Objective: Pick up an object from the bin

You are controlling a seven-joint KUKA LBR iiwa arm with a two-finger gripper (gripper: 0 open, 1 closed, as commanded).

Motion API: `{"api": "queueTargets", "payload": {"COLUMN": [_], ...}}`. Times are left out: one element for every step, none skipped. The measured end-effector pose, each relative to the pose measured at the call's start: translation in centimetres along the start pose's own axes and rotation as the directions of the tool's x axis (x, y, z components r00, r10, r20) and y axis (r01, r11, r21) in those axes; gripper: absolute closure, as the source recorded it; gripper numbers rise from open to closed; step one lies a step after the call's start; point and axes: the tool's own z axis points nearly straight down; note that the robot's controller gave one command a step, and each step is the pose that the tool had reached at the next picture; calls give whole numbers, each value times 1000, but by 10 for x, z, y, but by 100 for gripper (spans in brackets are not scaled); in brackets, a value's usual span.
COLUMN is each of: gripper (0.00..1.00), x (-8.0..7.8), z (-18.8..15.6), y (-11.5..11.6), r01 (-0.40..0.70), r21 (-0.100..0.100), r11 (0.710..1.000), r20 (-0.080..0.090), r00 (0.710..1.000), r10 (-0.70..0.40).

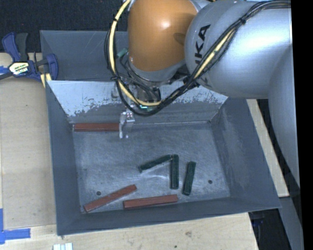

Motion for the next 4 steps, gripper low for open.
{"api": "queueTargets", "payload": {"gripper": [0, 0, 0, 0], "x": [-2, 17, 16, 18], "z": [-5, 73, 83, 103], "y": [-1, -49, -133, -136], "r01": [-3, 99, 73, 249], "r21": [-2, 0, 0, 1], "r11": [1000, 995, 997, 969], "r20": [9, 11, 7, 7], "r00": [1000, 995, 997, 969], "r10": [3, -99, -73, -249]}}
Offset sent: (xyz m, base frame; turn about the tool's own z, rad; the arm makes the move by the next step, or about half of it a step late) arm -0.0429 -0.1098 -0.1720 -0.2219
